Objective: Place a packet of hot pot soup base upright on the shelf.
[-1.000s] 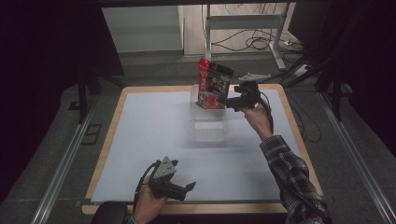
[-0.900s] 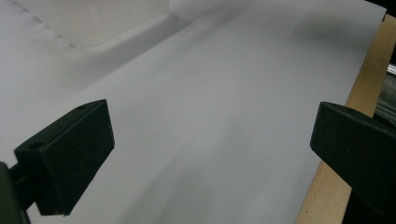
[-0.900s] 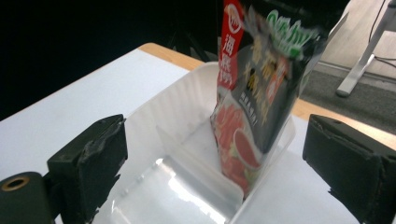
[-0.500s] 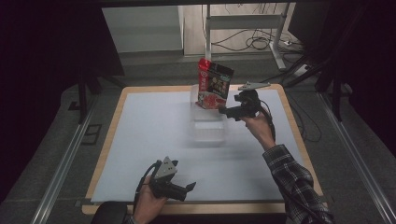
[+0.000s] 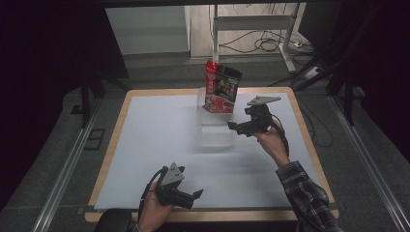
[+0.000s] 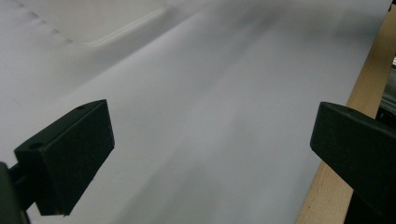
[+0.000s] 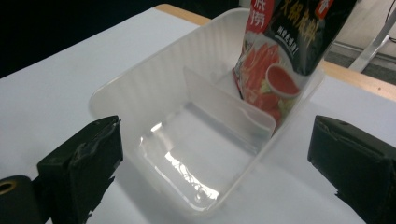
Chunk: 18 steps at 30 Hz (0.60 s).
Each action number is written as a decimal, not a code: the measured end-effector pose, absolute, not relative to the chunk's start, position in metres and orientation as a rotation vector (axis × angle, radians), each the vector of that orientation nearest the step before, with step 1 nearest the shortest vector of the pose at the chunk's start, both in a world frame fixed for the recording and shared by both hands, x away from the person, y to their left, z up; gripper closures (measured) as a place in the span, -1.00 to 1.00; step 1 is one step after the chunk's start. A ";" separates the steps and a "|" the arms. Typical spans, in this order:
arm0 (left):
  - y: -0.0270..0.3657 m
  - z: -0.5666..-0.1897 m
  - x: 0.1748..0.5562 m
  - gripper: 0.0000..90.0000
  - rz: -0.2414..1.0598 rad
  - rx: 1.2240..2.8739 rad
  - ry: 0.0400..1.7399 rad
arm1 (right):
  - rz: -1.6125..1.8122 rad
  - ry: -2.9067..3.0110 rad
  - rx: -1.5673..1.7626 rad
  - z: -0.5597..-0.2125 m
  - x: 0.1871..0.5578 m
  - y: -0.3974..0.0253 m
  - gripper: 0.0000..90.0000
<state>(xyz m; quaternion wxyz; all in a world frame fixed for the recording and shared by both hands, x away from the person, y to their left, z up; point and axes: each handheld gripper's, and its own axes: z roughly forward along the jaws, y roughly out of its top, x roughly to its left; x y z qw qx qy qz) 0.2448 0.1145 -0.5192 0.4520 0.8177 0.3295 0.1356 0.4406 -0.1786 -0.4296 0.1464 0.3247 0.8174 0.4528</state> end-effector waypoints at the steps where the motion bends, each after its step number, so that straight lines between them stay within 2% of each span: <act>1: 0.114 -0.519 0.245 -1.00 0.336 2.021 0.814 | 1.302 2.354 0.937 -0.430 0.438 -0.180 -0.93; 18: 0.114 -0.520 0.245 -1.00 0.331 2.027 0.815 | 1.279 2.333 0.947 -0.433 0.400 -0.209 -0.99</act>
